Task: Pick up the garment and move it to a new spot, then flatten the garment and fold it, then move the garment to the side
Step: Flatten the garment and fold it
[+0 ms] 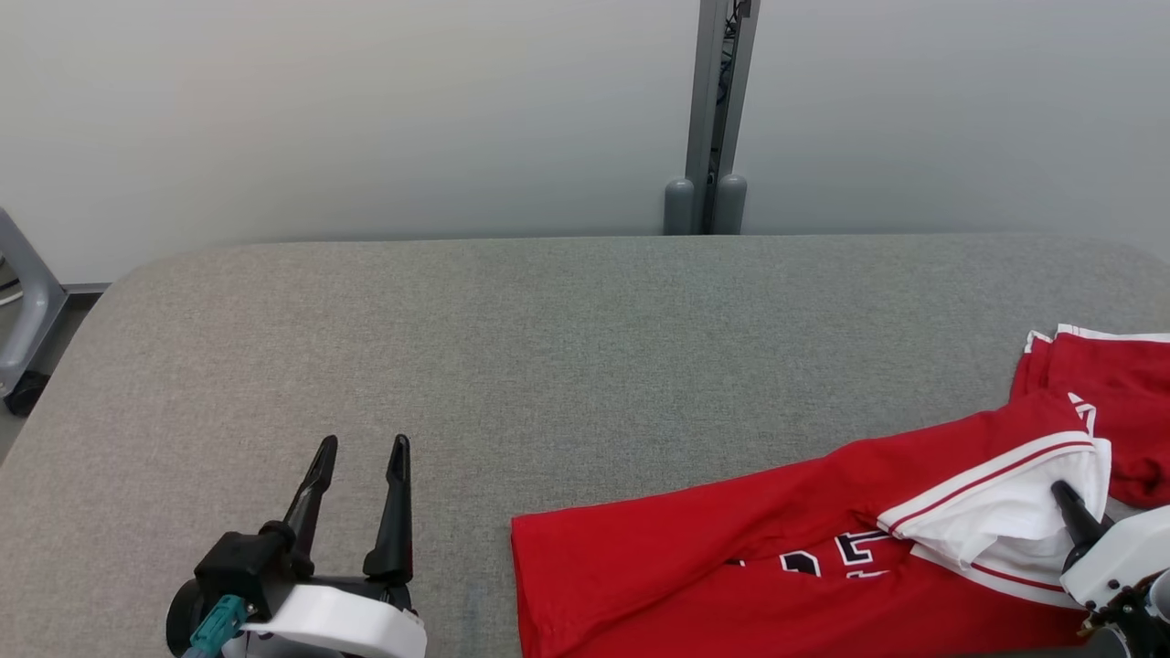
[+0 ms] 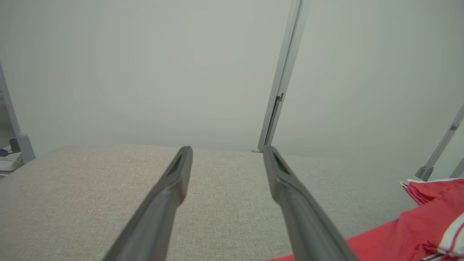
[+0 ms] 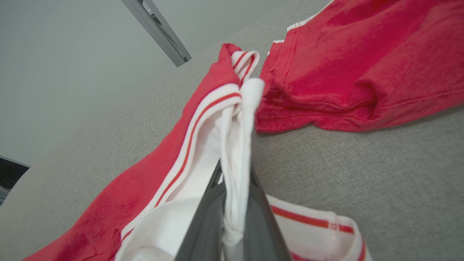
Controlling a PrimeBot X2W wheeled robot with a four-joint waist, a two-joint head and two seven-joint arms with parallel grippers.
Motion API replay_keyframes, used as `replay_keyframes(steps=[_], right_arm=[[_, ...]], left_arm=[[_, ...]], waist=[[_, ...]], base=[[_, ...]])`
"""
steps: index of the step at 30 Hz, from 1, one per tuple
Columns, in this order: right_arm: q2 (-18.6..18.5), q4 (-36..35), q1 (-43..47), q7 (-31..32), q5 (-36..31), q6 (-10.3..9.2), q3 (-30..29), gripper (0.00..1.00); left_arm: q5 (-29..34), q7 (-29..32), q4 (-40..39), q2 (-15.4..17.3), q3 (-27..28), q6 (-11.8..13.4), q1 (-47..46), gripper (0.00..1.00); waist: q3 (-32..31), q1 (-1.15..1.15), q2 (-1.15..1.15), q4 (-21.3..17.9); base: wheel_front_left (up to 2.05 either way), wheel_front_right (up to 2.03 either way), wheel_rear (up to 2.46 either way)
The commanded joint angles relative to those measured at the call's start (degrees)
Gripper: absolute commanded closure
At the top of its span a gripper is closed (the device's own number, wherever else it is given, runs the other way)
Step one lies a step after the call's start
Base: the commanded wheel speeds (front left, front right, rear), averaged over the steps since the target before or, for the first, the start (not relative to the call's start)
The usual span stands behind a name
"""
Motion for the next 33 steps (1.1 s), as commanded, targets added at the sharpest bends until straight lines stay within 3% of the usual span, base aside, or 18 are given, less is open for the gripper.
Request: replay_keyframes(steps=[1, 8, 21, 27, 33], right_arm=[[-0.31, -0.36, -0.44, -0.52, 0.23, -0.01, -0.37, 1.00], [-1.14, -5.20, -0.14, -0.55, -0.60, 0.00, -0.03, 1.00], [-2.43, -25.53, 4.40, 2.98, -3.36, 0.01, 2.59, 1.00], [0.18, -31.29, 6.45, 6.38, -6.09, 0.01, 2.82, 1.00], [4.71, -32.29, 7.27, 9.83, -8.10, 0.01, 3.24, 1.00]], left_arm=[[0.82, -0.22, 0.04, -0.23, 0.95, -0.54, 0.78, 0.00], [4.47, -0.22, 0.91, -3.16, 5.63, -4.04, 2.14, 0.00], [8.17, -0.22, 3.21, -5.83, 8.96, -8.12, 2.93, 0.00], [8.81, -0.22, 4.23, -6.20, 9.65, -9.16, 2.58, 0.00], [9.15, -0.22, 5.32, -6.45, 9.16, -9.90, 1.61, 0.00]], waist=[[-0.10, 0.00, 0.00, -0.09], [-0.68, 0.00, 0.00, -0.04], [-1.55, 0.00, 0.00, 4.42], [-1.52, 0.00, 0.00, 7.09], [-1.28, 0.00, 0.00, 9.28]], base=[[0.00, 0.00, 0.00], [0.00, 0.00, 0.00], [0.00, 0.00, 0.00], [0.00, 0.00, 0.00], [0.00, 0.00, 0.00]])
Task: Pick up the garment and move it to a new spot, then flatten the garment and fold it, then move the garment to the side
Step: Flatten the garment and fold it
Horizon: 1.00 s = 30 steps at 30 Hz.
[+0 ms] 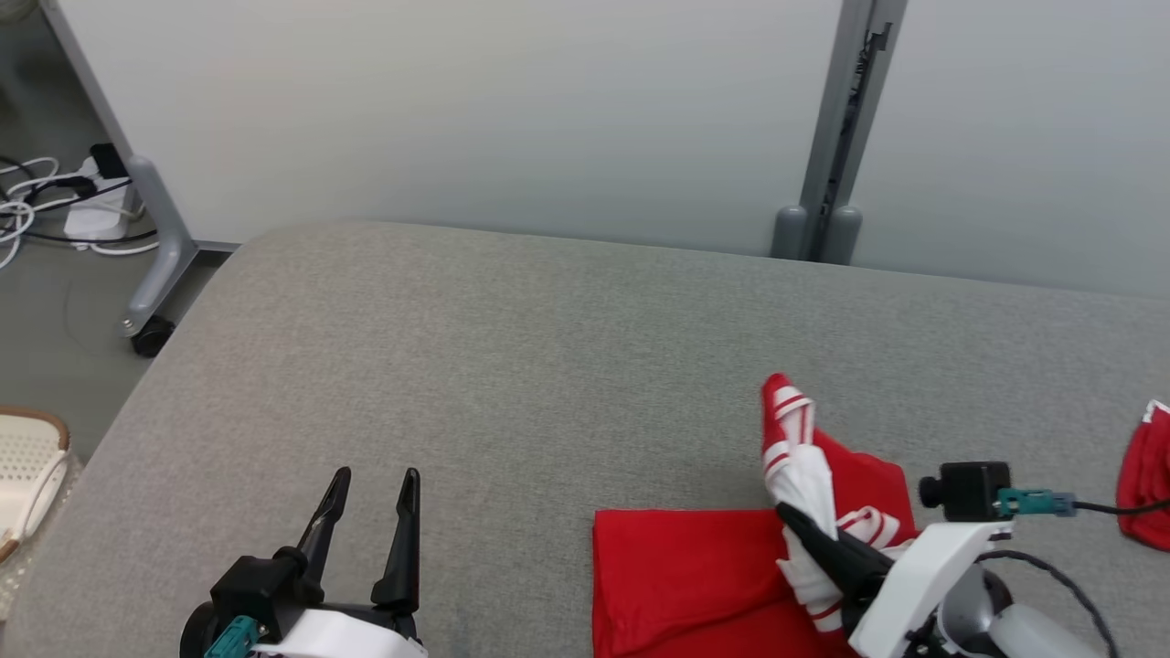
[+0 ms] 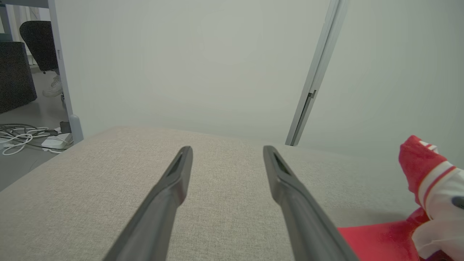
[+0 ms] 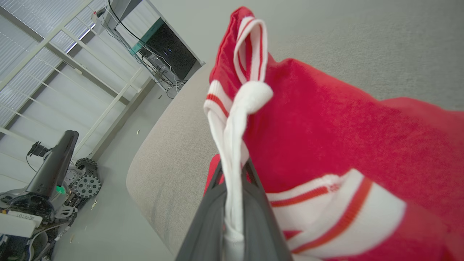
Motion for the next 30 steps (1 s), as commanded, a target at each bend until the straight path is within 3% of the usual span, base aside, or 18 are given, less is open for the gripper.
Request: replay_keyframes(steps=[1, 9, 16, 17, 19, 25, 30], right_arm=[[1.04, 0.12, 0.43, 0.83, -0.58, 0.03, 0.01, 1.00], [9.68, 6.69, -1.32, 4.36, -2.81, 0.03, -0.64, 1.00], [14.38, 11.89, -3.55, 3.85, -5.41, 0.03, -0.63, 1.00], [14.71, 12.27, -3.70, 3.92, -5.53, 0.03, -0.57, 0.87], [15.45, 12.14, -3.90, 3.81, -5.19, 0.03, -0.46, 0.00], [15.20, 5.51, -3.14, 2.85, -2.68, 0.03, -0.75, 0.00], [11.39, -5.24, -1.09, 0.34, 0.11, 0.02, -4.05, 0.00]], left_arm=[[0.26, -0.24, 0.18, 0.17, 0.01, -0.21, -0.99, 0.00], [0.24, -0.23, 1.84, 0.03, -0.78, -0.66, -2.03, 0.00], [0.57, -0.24, 2.71, -0.01, -0.97, -0.68, -2.74, 0.00], [0.57, -0.23, 2.82, -0.02, -0.98, -0.65, -2.79, 0.00], [0.58, -0.23, 2.99, -0.03, -0.71, -0.64, -2.82, 0.00], [0.53, -0.24, 3.08, -0.01, 0.16, -0.36, -2.59, 0.00], [0.18, -0.23, 2.15, -0.01, 1.99, 0.08, -1.51, 0.00]], waist=[[0.21, 0.00, 0.00, 0.94], [0.79, 0.00, 0.00, 3.82], [1.31, 0.00, 0.00, 4.59], [1.35, 0.00, 0.00, 4.53], [1.40, 0.00, 0.00, 4.17], [0.94, 0.00, 0.00, 1.54], [0.34, 0.00, 0.00, -1.16]], base=[[0.00, 0.00, 0.00], [0.00, 0.00, 0.00], [0.00, 0.00, 0.00], [0.00, 0.00, 0.00], [0.00, 0.00, 0.00], [0.00, 0.00, 0.00], [0.00, 0.00, 0.00]])
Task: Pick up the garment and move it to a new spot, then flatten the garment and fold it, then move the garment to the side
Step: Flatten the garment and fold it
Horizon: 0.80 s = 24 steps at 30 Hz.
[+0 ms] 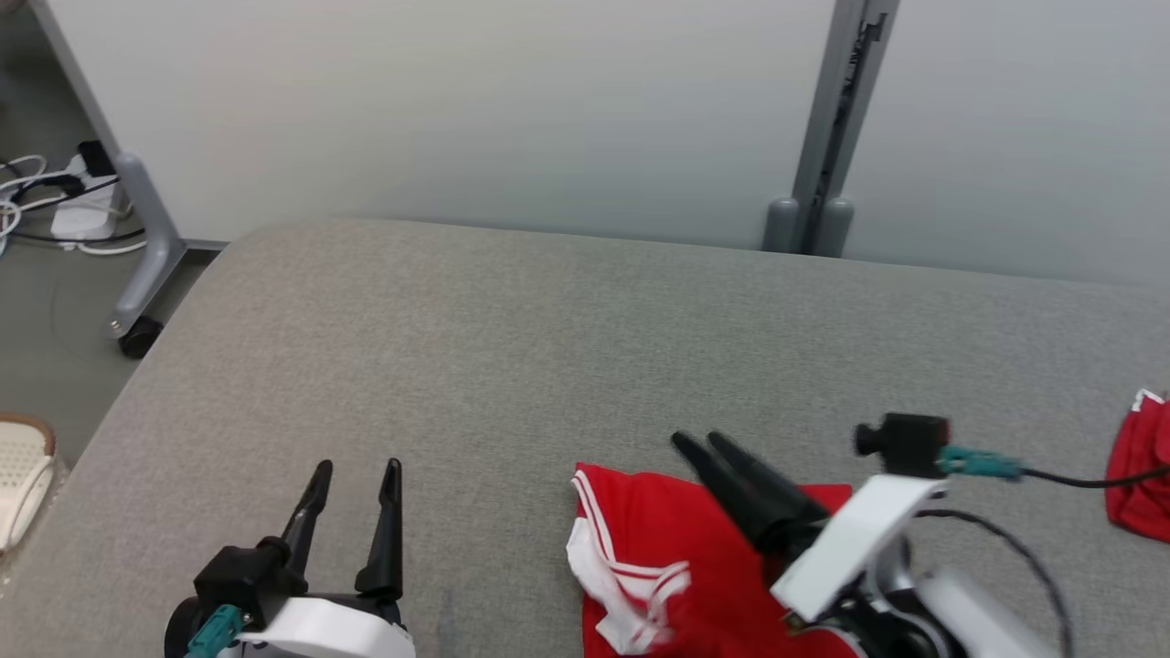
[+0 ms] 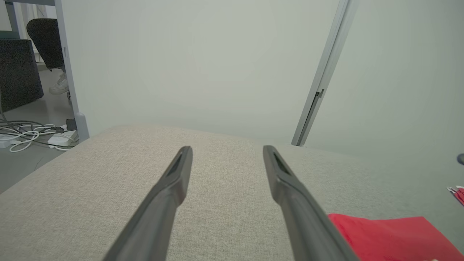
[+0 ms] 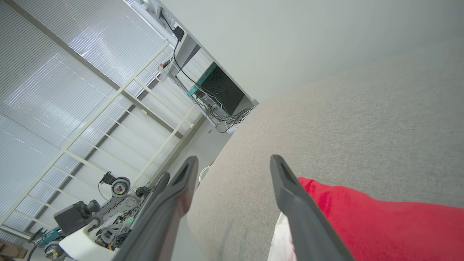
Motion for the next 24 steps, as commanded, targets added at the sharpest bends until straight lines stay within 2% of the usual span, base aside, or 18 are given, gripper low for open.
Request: replay_keyframes(steps=[1, 5, 8, 10, 14, 20, 24], right_arm=[[-2.51, -2.88, 1.40, -1.42, 0.41, 0.02, -2.19, 0.00], [-7.29, -6.64, 4.20, -4.15, -1.00, 0.03, -8.05, 0.00], [-9.98, -6.19, 6.71, -5.64, -2.54, 0.03, -12.38, 0.00], [-10.50, -5.69, 7.51, -6.10, -3.23, 0.03, -13.71, 0.00], [-10.76, -3.84, 10.07, -7.21, -6.54, 0.03, -17.07, 0.00], [-8.14, 2.32, 11.65, -5.30, -11.07, 0.03, -19.13, 0.00], [-6.79, 3.26, 11.27, -4.77, -12.44, 0.03, -20.34, 0.00]], left_arm=[[0.03, -0.22, -0.60, 0.22, 0.91, 0.30, 0.47, 0.00], [0.66, -0.22, -1.83, 0.23, 2.42, 0.29, 1.14, 0.00], [0.96, -0.22, -2.47, 0.23, 3.03, 0.16, 1.67, 0.00], [1.02, -0.22, -2.61, 0.21, 3.14, 0.03, 1.79, 0.00], [1.04, -0.22, -2.95, 0.22, 3.11, -0.18, 1.97, 0.00], [0.32, -0.22, -3.17, 0.22, 2.25, -0.03, 1.78, 0.00], [0.27, -0.23, -3.13, 0.22, 2.05, 0.27, 1.72, 0.00]], waist=[[-0.44, 0.00, 0.00, -1.40], [-0.57, 0.00, 0.00, -2.30], [-0.52, 0.00, 0.00, -2.31], [-0.48, 0.00, 0.00, -2.21], [-0.27, 0.00, 0.00, -1.96], [0.09, 0.00, 0.00, -1.66], [0.19, 0.00, 0.00, -1.55]], base=[[0.00, 0.00, 0.00], [0.00, 0.00, 0.00], [0.00, 0.00, 0.00], [0.00, 0.00, 0.00], [0.00, 0.00, 0.00], [0.00, 0.00, 0.00], [0.00, 0.00, 0.00]])
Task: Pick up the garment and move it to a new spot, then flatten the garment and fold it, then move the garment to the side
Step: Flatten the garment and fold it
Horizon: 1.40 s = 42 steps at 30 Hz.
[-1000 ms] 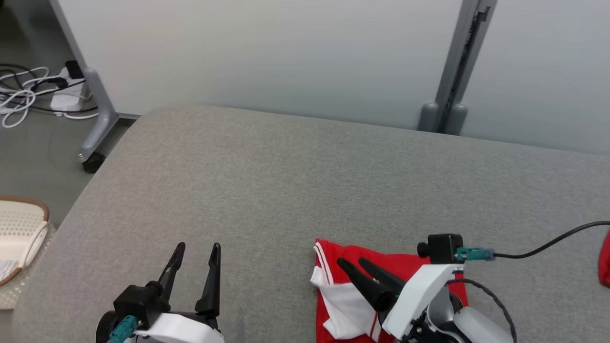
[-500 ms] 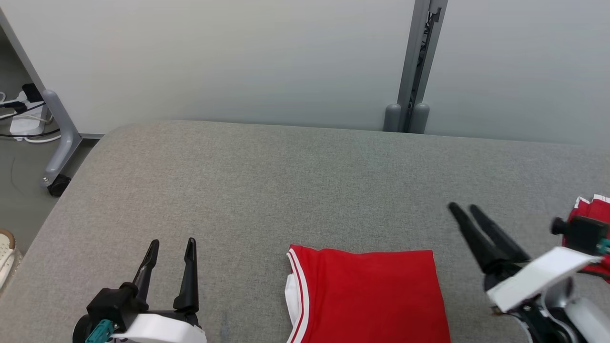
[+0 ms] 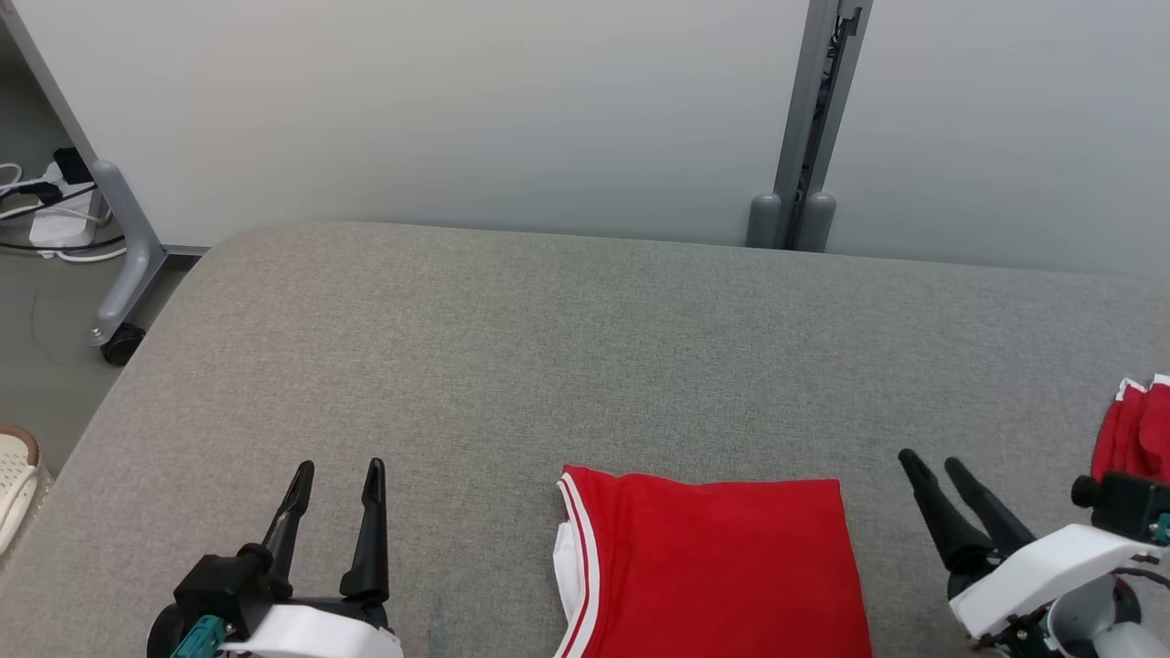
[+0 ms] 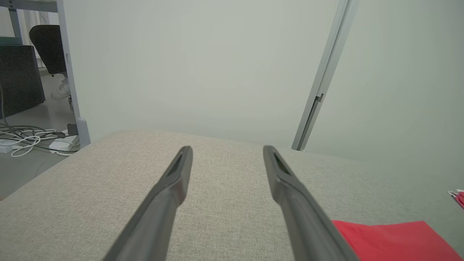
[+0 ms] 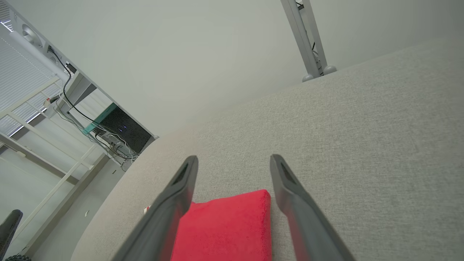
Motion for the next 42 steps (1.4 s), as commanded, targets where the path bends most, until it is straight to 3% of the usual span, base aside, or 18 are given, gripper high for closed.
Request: replay_keyframes(steps=[1, 11, 17, 22, 29, 42], right_arm=[[-0.41, -0.30, -0.46, -0.40, -0.81, 0.03, -0.78, 0.00], [-0.96, -6.29, 3.31, -4.68, -9.66, 0.03, -12.12, 0.00], [1.04, -11.22, 8.09, -8.86, -19.13, 0.02, -19.93, 0.00], [4.00, -11.13, 11.63, -11.66, -25.72, 0.02, -24.30, 0.00], [6.48, -7.83, 12.62, -12.95, -31.72, 0.02, -22.49, 0.00], [6.74, -5.64, 10.90, -13.37, -33.47, 0.02, -20.00, 0.00]], left_arm=[[-0.12, -0.22, -0.15, 0.22, 0.03, 0.27, 0.14, 0.00], [-0.28, -0.22, -1.17, 0.22, 0.79, 0.39, 1.16, 0.00], [0.20, -0.22, -3.51, 0.20, 1.83, -0.06, 1.93, 0.00], [1.63, -0.22, -4.29, 0.21, 1.34, -0.34, 2.37, 0.00], [5.17, -0.22, -4.76, 0.20, 1.07, -0.33, 2.89, 0.00], [5.65, -0.22, -4.36, 0.20, 1.24, -0.90, 1.78, 0.00]], waist=[[-0.04, 0.00, 0.00, 0.01], [-0.65, 0.00, 0.00, -1.30], [-0.53, 0.00, 0.00, -2.12], [-0.37, 0.00, 0.00, -2.81], [-0.30, 0.00, 0.00, -4.06], [-0.27, 0.00, 0.00, -4.57]], base=[[0.00, 0.00, 0.00], [0.00, 0.00, 0.00], [0.00, 0.00, 0.00], [0.00, 0.00, 0.00], [0.00, 0.00, 0.00], [0.00, 0.00, 0.00]])
